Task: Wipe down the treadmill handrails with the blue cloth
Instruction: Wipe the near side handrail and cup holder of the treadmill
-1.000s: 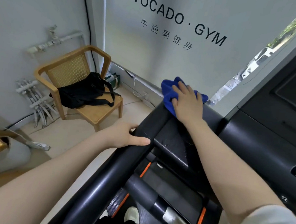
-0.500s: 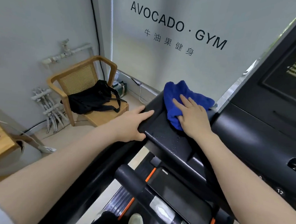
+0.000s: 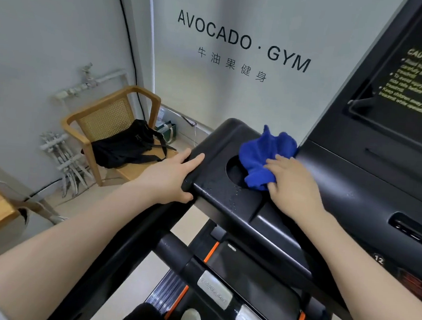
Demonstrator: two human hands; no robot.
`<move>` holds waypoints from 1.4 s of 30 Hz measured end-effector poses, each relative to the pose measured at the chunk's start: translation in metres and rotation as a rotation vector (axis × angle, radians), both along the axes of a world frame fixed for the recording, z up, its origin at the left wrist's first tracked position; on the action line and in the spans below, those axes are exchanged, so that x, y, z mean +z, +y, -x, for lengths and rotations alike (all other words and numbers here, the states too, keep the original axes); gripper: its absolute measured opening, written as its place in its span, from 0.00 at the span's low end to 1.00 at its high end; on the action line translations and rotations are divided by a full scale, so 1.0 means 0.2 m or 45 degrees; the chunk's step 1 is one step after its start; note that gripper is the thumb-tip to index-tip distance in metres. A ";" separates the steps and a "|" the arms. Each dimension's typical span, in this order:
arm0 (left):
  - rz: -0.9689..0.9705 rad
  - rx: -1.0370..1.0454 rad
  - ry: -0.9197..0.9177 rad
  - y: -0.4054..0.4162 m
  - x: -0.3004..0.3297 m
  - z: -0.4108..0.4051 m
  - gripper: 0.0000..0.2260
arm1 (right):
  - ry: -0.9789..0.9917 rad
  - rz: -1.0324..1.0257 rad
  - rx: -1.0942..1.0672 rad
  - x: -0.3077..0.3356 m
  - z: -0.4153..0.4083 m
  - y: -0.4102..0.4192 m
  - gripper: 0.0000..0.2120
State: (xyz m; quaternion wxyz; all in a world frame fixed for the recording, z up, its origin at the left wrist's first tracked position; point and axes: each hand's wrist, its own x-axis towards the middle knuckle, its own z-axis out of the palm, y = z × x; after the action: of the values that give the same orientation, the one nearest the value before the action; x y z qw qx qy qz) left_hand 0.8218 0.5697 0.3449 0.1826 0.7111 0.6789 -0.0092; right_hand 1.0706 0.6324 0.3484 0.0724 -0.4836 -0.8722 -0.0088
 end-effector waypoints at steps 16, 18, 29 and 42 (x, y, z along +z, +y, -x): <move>0.019 0.024 0.080 -0.01 0.01 -0.03 0.41 | -0.334 0.198 0.315 0.01 0.08 0.13 0.30; 0.011 0.014 0.077 -0.02 0.01 -0.03 0.41 | -0.337 0.096 0.210 0.00 0.08 0.09 0.26; -0.039 0.017 0.019 0.01 -0.04 0.01 0.41 | -0.161 0.281 0.034 0.02 0.29 -0.01 0.15; -0.103 -0.006 0.064 0.01 -0.03 -0.02 0.42 | 0.318 0.445 -0.118 -0.05 0.34 -0.06 0.10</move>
State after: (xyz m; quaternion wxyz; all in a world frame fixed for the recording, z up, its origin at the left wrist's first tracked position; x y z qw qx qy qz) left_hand 0.8253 0.5715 0.3379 0.1365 0.7190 0.6814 -0.0002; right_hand 1.0033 0.6195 0.3386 0.0947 -0.5256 -0.8216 0.1992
